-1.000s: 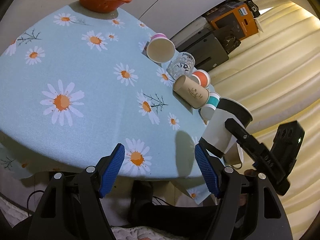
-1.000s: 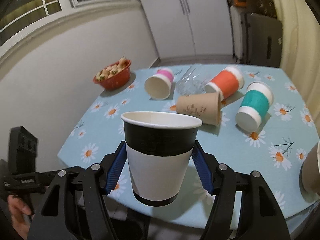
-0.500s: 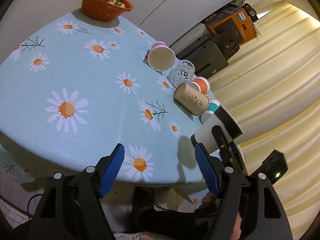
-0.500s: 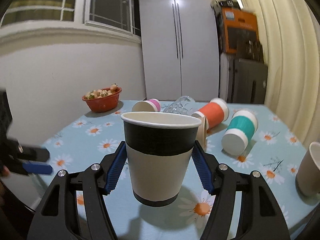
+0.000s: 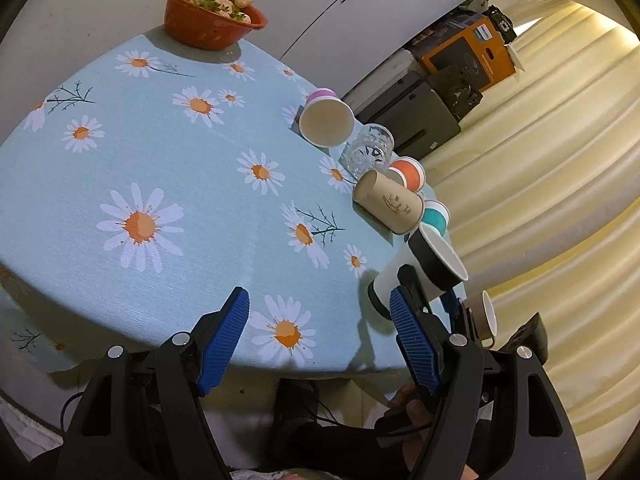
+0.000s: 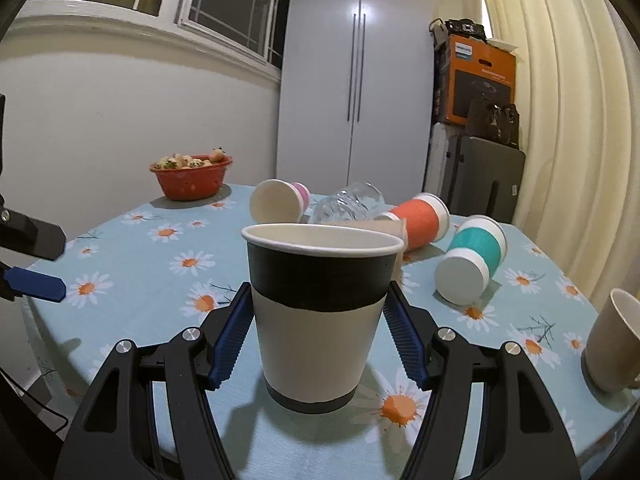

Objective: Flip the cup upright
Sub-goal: 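Carry the upright cup with the right gripper and lower it onto the tablecloth, then open the right gripper and withdraw it from the standing cup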

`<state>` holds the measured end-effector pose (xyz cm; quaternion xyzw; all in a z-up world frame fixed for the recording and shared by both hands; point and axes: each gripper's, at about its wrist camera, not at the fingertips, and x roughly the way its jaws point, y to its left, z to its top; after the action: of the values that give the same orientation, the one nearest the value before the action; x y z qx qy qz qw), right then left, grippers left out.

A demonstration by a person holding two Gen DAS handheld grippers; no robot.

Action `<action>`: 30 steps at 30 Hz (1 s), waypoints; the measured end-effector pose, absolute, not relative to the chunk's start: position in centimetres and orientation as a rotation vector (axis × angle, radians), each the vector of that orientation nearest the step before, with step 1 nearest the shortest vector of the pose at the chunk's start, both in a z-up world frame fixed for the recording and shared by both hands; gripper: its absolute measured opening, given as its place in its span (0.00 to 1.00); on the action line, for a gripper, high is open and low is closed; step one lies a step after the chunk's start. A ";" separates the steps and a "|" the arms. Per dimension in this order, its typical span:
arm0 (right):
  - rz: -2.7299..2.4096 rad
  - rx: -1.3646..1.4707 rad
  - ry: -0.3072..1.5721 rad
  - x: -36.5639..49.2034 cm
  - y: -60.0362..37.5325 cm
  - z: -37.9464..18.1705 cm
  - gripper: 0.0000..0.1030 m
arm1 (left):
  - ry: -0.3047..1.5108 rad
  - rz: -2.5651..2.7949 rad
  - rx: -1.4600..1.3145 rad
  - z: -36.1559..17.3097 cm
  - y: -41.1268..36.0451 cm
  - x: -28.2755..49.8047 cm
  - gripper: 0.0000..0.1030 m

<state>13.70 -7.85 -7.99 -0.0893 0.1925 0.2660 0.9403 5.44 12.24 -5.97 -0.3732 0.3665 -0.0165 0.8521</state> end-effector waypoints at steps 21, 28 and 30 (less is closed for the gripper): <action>0.528 -0.143 0.447 13.3 -8.5 -8.0 0.72 | 0.775 -0.009 -0.746 -6.0 12.0 5.4 0.69; 0.527 -0.126 0.452 13.1 -8.9 -7.6 0.76 | 0.776 0.006 -0.726 -6.0 11.9 5.4 0.69; 0.532 -0.118 0.450 13.0 -9.0 -7.3 0.82 | 0.770 0.008 -0.722 -5.9 11.9 5.4 0.69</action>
<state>12.95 -9.02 -7.29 -0.0578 0.2203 0.2605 0.9382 5.35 11.90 -5.85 -0.3446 0.3672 0.0039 0.8639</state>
